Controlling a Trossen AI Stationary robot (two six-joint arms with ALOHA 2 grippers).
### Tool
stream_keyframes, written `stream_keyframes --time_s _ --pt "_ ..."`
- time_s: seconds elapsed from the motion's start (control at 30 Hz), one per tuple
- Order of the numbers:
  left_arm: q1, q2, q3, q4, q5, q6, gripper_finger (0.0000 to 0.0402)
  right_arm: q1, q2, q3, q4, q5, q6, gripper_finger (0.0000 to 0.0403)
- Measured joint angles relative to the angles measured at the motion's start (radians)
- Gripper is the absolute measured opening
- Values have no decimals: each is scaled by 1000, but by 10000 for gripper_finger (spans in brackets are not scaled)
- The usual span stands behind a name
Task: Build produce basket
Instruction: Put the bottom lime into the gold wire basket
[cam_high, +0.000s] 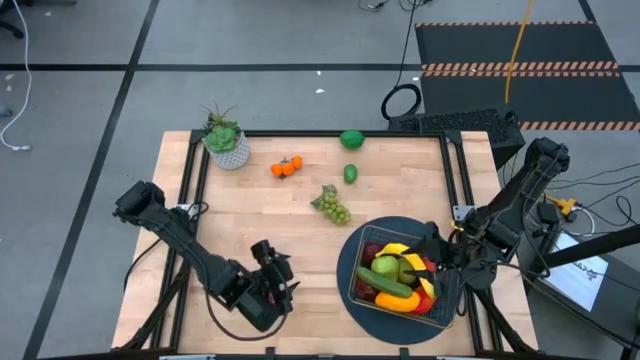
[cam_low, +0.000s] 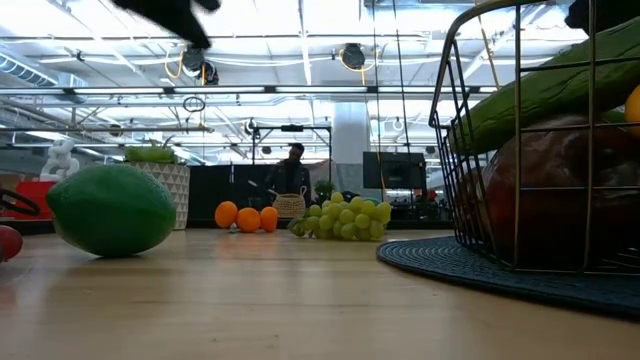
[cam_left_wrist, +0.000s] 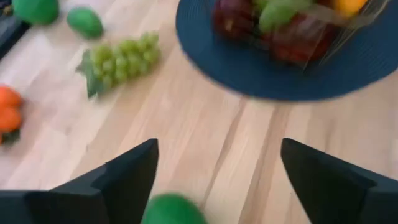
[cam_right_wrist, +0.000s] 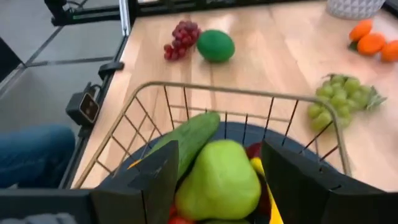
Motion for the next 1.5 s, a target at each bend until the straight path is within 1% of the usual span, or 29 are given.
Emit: stream_keyframes --time_s 0.13,0.2,0.37,0.53,0.7,0.9,1.03,1.17,1.33,1.4,1.5 --pt "-7 44 0 -43 29 -100 387 2 0 0 13 25 -25 219" --pt "-11 68 0 -75 52 -154 396 2 0 0 15 25 -27 219" --pt "-12 111 0 -173 129 -324 391 2 0 0 15 25 -28 219" --pt "-3 134 0 -245 151 -480 391 2 1 0 15 25 -31 219" --pt "23 143 0 -299 207 -623 391 2 0 0 18 28 -32 219" --pt "64 153 -1 -308 281 -709 390 2 1 0 28 28 -30 219" --pt "85 151 -1 -312 300 -757 390 2 2 0 40 27 -32 219" --pt "97 151 -1 -309 331 -772 390 2 2 0 47 26 -34 219" --pt "102 151 -39 -300 371 -814 390 2 2 0 47 25 -35 219" --pt "102 151 -65 -265 392 -821 390 2 2 0 47 25 -35 219" --pt "102 151 -107 -172 396 -815 390 2 2 0 47 25 -35 219"
